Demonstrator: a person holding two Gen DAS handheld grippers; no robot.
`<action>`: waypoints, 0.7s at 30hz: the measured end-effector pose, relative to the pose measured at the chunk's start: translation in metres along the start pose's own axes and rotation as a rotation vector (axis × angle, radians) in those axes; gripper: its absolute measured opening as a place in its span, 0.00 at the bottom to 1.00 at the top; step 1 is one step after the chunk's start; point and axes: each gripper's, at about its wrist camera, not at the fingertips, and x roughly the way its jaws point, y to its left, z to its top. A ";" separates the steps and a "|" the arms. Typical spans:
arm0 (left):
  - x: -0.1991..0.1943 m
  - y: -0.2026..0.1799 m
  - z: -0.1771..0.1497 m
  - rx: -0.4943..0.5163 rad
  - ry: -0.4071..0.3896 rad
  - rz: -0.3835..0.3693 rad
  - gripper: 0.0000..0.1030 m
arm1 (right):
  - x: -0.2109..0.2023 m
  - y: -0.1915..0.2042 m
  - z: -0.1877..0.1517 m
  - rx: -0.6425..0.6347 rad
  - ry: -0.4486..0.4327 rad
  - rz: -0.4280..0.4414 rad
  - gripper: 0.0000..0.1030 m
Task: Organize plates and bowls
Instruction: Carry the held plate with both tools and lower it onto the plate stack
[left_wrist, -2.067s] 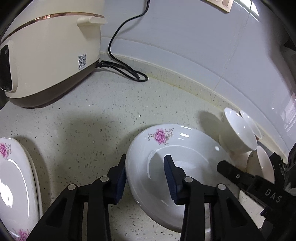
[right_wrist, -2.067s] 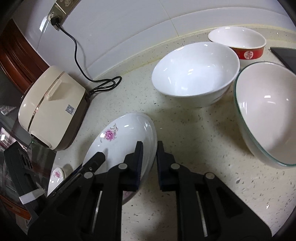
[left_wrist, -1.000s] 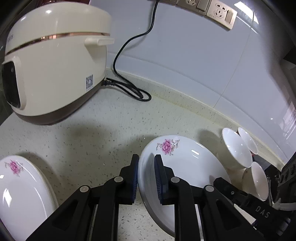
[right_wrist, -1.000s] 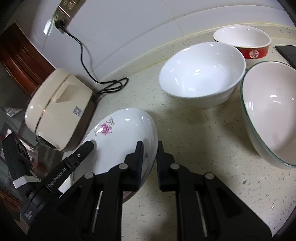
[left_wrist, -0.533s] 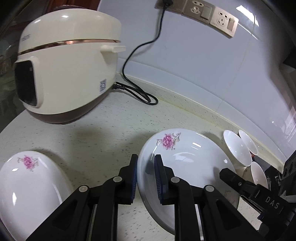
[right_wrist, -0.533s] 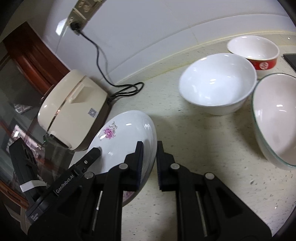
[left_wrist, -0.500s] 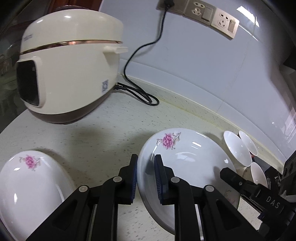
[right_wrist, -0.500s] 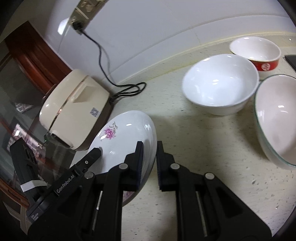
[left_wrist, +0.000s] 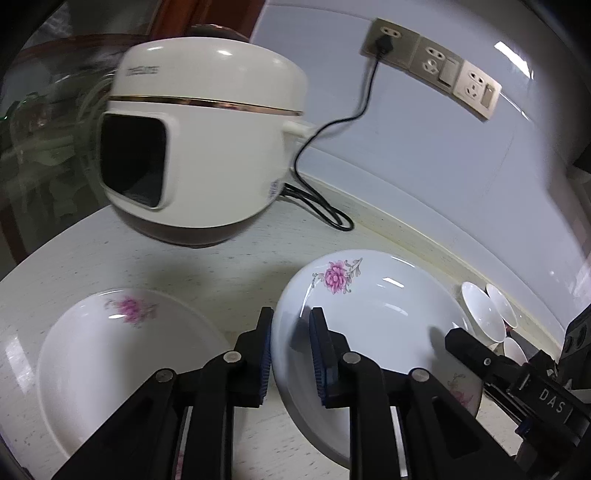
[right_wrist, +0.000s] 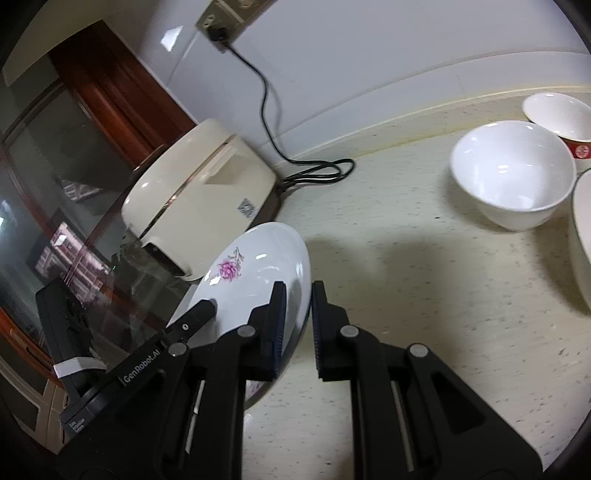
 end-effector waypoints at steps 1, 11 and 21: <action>-0.003 0.003 0.000 -0.004 -0.005 0.007 0.20 | 0.000 0.003 -0.001 -0.009 -0.001 0.005 0.16; -0.031 0.035 -0.002 -0.049 -0.051 0.049 0.22 | 0.010 0.034 -0.018 -0.077 0.020 0.076 0.17; -0.035 0.052 -0.009 -0.055 -0.052 0.078 0.25 | 0.018 0.047 -0.027 -0.098 0.030 0.101 0.17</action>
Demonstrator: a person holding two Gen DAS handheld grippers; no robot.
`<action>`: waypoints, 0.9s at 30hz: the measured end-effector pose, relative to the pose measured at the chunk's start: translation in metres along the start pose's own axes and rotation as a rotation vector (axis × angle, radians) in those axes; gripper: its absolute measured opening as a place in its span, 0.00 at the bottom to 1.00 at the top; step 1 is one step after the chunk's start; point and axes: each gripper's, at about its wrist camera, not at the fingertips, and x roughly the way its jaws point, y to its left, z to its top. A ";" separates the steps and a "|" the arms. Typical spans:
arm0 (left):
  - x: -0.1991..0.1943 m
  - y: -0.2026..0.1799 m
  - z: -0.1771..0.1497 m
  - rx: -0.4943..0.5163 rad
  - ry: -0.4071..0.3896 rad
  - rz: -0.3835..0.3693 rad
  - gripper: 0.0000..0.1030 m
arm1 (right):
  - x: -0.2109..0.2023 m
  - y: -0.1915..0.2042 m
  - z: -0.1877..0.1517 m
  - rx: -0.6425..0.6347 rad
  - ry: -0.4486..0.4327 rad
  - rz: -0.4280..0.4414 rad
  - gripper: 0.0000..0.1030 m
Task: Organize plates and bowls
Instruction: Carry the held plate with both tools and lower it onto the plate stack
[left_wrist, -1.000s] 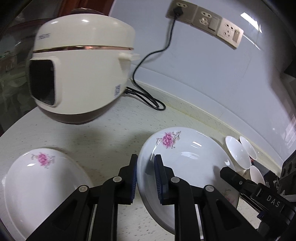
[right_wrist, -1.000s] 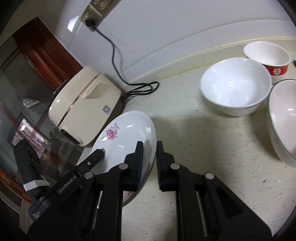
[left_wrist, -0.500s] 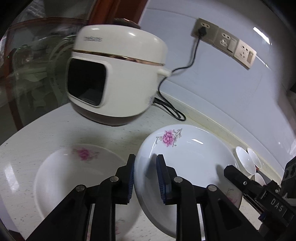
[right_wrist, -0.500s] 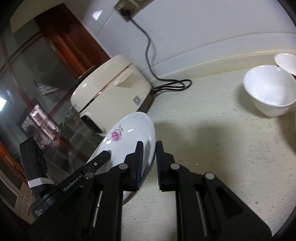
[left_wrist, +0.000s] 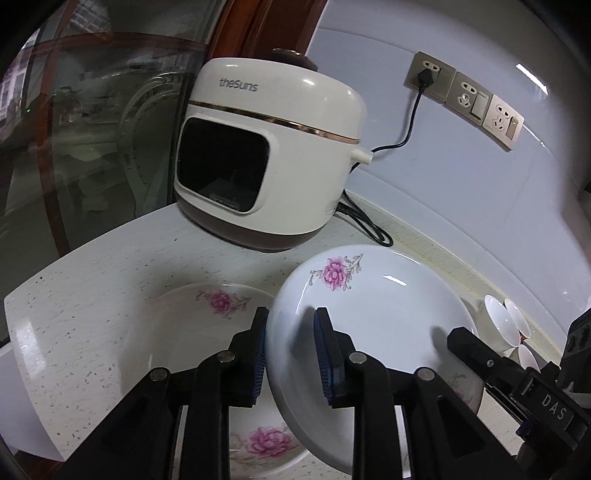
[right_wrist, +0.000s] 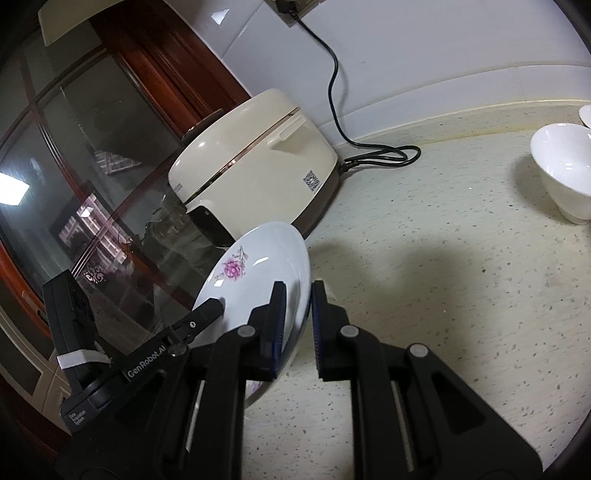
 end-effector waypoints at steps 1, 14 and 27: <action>0.000 0.002 0.000 -0.002 -0.001 0.004 0.25 | 0.002 0.002 -0.001 -0.006 0.002 -0.002 0.17; -0.001 0.038 0.001 -0.036 0.005 0.031 0.26 | 0.029 0.022 -0.014 -0.070 0.062 0.004 0.17; -0.001 0.066 0.004 -0.044 0.016 0.057 0.26 | 0.061 0.046 -0.031 -0.191 0.126 -0.054 0.17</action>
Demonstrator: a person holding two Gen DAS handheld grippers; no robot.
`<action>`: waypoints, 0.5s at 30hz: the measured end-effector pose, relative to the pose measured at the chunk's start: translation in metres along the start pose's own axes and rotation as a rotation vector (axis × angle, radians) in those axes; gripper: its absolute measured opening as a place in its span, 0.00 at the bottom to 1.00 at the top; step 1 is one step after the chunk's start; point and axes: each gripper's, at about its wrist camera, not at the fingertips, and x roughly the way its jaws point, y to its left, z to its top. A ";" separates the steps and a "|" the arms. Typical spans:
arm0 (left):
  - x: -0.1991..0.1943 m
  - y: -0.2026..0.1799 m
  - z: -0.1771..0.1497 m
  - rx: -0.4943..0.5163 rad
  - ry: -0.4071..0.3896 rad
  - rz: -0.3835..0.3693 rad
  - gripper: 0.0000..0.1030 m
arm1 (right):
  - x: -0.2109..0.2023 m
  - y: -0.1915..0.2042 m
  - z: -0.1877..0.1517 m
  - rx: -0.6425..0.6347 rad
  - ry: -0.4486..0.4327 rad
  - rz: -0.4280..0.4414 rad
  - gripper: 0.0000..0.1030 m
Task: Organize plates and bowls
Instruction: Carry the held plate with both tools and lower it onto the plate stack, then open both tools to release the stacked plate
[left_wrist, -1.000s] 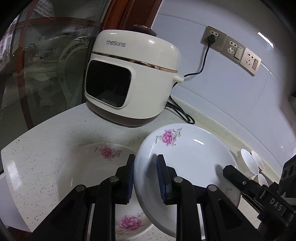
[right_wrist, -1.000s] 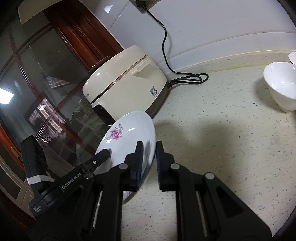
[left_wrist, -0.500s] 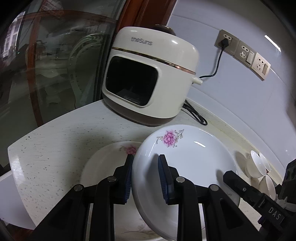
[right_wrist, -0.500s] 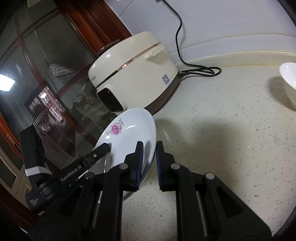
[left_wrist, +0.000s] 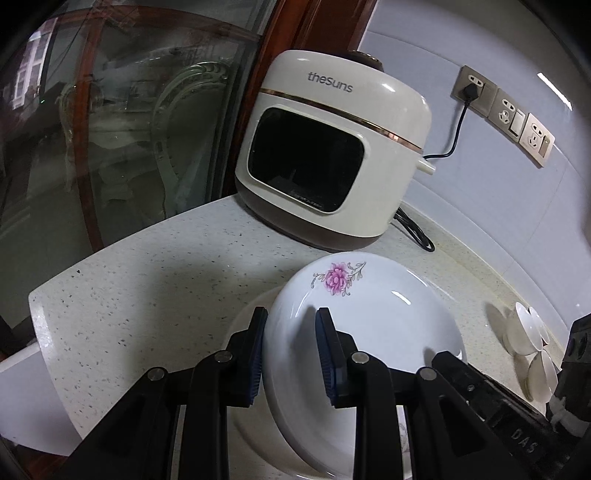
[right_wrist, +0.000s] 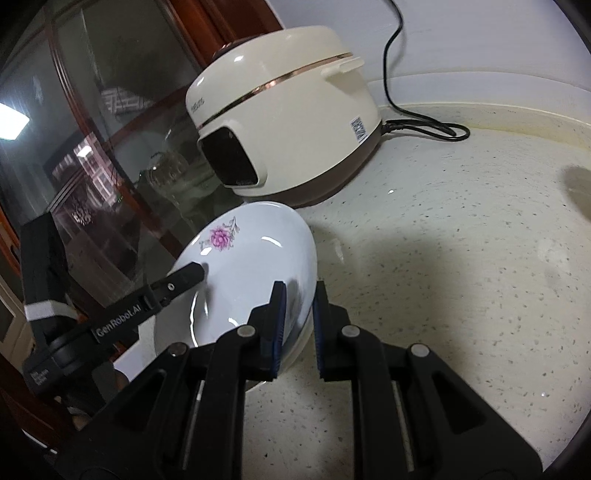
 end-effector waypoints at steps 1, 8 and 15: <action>0.001 0.001 0.000 0.001 0.002 0.003 0.26 | 0.001 0.002 0.000 -0.011 0.000 -0.008 0.17; 0.013 0.008 -0.004 -0.012 0.033 -0.004 0.26 | 0.004 0.015 -0.004 -0.102 -0.012 -0.084 0.17; 0.017 0.003 -0.004 0.022 0.031 0.009 0.26 | 0.011 0.018 -0.004 -0.134 0.008 -0.137 0.19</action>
